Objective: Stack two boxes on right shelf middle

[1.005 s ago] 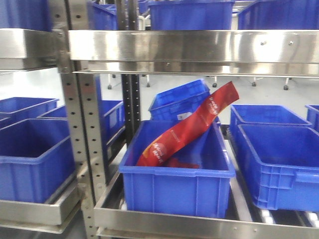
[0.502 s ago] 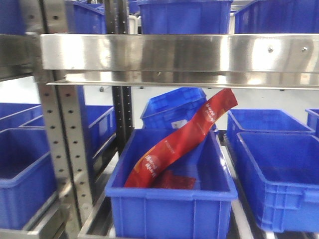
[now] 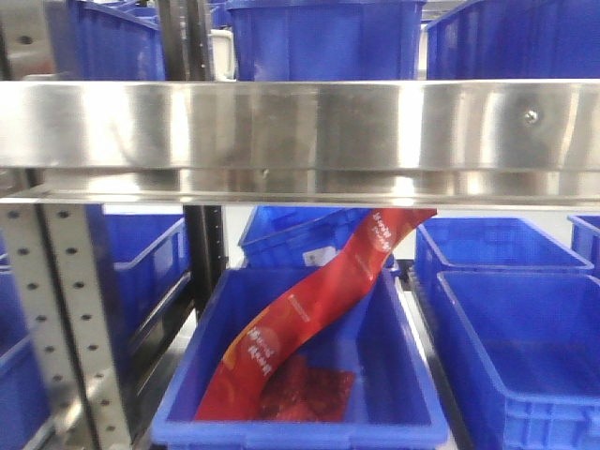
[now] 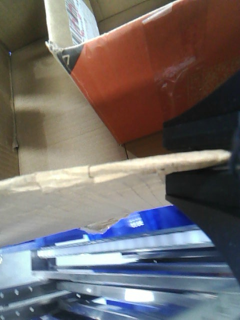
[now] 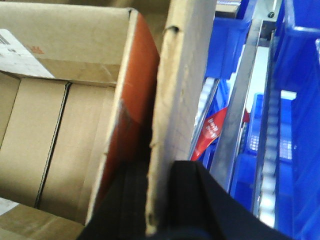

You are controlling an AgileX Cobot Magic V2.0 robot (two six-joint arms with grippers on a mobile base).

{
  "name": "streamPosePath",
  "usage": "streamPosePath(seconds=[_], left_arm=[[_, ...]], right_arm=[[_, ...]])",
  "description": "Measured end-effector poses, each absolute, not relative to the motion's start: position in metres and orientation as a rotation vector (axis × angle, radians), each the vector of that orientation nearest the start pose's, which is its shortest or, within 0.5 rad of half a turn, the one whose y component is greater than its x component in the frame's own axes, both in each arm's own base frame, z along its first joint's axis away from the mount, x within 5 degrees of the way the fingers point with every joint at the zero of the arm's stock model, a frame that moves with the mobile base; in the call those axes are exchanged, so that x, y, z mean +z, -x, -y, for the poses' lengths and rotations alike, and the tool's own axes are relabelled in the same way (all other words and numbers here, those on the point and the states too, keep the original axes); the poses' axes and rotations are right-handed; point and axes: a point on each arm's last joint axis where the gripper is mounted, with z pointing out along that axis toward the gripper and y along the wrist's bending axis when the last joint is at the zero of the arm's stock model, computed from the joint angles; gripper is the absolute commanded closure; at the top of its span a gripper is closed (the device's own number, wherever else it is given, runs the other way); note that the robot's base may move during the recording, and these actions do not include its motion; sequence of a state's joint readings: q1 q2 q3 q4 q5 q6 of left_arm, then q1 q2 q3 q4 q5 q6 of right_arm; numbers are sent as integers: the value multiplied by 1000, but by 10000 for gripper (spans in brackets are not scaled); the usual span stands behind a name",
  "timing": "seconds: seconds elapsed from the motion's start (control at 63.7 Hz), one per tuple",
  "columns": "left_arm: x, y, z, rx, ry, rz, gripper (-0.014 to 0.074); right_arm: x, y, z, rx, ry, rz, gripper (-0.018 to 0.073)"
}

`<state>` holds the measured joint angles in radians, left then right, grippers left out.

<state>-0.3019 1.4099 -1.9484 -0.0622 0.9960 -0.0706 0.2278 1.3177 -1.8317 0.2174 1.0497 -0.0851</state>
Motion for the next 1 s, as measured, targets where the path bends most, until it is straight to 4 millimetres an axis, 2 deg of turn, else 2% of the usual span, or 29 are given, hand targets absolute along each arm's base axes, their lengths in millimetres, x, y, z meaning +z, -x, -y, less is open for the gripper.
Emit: streamPosePath(seconds=[1.005], left_arm=[[540,-254,84,-320,-227,-1940,708]], right_arm=[[528,-232,-71,350,325,-1992,712]])
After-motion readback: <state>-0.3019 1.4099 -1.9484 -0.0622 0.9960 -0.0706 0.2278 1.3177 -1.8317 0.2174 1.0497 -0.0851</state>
